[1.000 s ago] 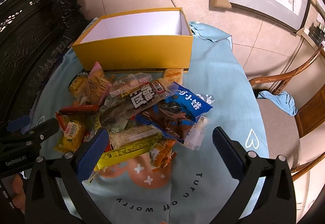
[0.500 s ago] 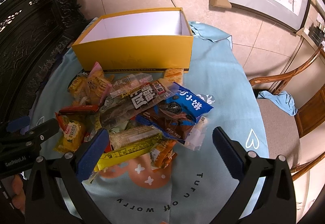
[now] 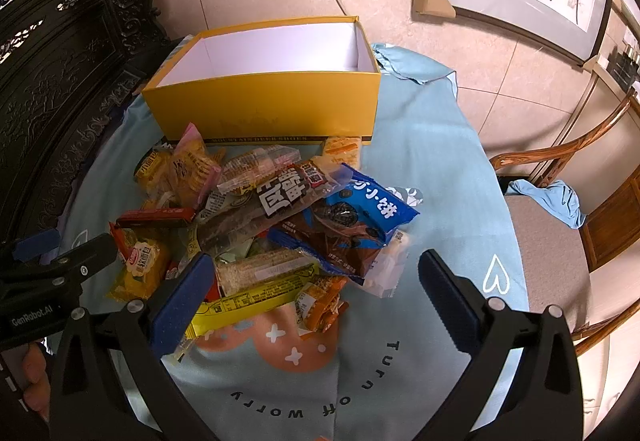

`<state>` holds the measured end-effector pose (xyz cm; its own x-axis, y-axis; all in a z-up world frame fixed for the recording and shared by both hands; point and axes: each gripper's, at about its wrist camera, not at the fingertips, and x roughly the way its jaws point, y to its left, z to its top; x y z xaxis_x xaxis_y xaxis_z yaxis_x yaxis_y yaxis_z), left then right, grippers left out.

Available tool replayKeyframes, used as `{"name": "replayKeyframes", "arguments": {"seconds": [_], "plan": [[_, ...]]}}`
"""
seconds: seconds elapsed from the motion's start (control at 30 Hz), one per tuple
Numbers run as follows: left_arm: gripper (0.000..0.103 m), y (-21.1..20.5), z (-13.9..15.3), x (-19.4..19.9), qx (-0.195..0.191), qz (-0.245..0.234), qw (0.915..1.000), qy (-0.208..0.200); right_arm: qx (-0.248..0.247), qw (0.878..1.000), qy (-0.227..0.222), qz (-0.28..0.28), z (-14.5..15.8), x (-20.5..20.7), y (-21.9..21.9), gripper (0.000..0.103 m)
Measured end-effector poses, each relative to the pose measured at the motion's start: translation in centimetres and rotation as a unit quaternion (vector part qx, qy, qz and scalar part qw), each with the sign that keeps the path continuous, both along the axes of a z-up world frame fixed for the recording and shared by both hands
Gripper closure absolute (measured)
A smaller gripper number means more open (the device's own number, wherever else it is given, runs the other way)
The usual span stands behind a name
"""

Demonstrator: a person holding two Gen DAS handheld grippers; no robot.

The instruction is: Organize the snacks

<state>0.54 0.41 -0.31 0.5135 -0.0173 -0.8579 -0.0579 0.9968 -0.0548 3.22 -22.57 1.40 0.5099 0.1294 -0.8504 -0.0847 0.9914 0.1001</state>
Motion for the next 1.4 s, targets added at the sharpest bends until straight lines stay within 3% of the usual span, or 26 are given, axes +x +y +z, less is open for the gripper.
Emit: {"name": "replayKeyframes", "arguments": {"seconds": [1.4], "plan": [[0.002, -0.03, 0.38, -0.88, 0.002, -0.001, 1.0, 0.0, 0.003, 1.0, 0.003, 0.003, 0.15, -0.76, -0.26, 0.001]]}}
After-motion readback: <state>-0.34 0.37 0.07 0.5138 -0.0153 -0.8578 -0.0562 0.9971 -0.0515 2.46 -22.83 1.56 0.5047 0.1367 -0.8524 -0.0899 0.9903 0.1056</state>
